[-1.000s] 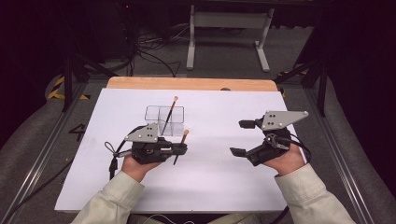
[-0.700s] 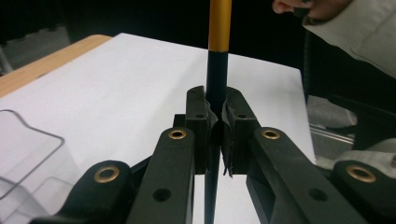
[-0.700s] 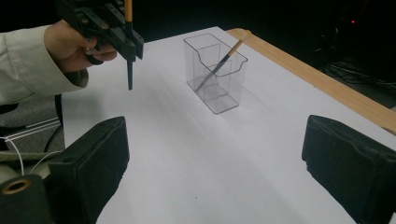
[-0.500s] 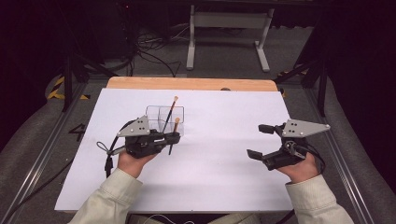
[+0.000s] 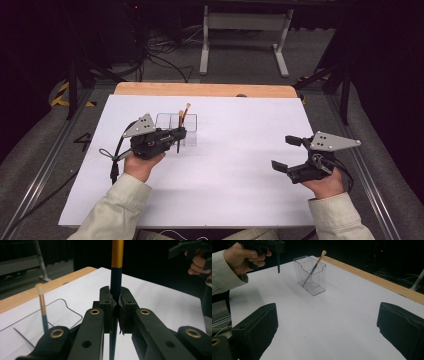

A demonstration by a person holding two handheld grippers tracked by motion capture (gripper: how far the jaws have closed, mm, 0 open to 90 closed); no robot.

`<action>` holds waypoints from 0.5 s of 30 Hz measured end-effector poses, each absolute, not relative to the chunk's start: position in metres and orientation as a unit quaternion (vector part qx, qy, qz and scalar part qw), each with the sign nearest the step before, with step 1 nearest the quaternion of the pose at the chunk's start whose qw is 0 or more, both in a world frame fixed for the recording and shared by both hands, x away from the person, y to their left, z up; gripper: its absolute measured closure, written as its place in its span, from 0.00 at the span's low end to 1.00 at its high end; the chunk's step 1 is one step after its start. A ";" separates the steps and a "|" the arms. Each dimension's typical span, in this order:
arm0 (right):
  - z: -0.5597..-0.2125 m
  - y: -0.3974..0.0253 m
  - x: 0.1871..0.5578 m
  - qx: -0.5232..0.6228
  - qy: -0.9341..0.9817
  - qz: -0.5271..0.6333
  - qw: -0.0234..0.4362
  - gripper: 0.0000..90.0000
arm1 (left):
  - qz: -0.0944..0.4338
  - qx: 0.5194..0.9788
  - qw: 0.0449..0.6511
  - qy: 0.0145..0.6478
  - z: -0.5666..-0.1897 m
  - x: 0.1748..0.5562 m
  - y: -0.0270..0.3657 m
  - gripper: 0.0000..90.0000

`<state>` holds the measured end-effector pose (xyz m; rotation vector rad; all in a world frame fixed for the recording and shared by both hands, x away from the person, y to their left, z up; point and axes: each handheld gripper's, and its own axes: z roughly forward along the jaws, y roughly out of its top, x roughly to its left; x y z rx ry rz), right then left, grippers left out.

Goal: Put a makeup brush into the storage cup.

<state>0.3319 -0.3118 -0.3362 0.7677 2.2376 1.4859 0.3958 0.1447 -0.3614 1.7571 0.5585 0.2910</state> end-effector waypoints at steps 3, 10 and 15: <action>-0.340 -0.316 0.332 0.278 0.785 0.521 0.185 0.03 | 0.131 0.751 0.596 0.251 -0.361 0.399 0.147 0.92; -0.348 -0.323 0.333 0.292 0.777 0.524 0.189 0.03 | 0.142 0.739 0.600 0.272 -0.361 0.408 0.149 0.92; -0.354 -0.323 0.334 0.295 0.774 0.528 0.186 0.03 | 0.154 0.732 0.601 0.282 -0.359 0.413 0.150 0.92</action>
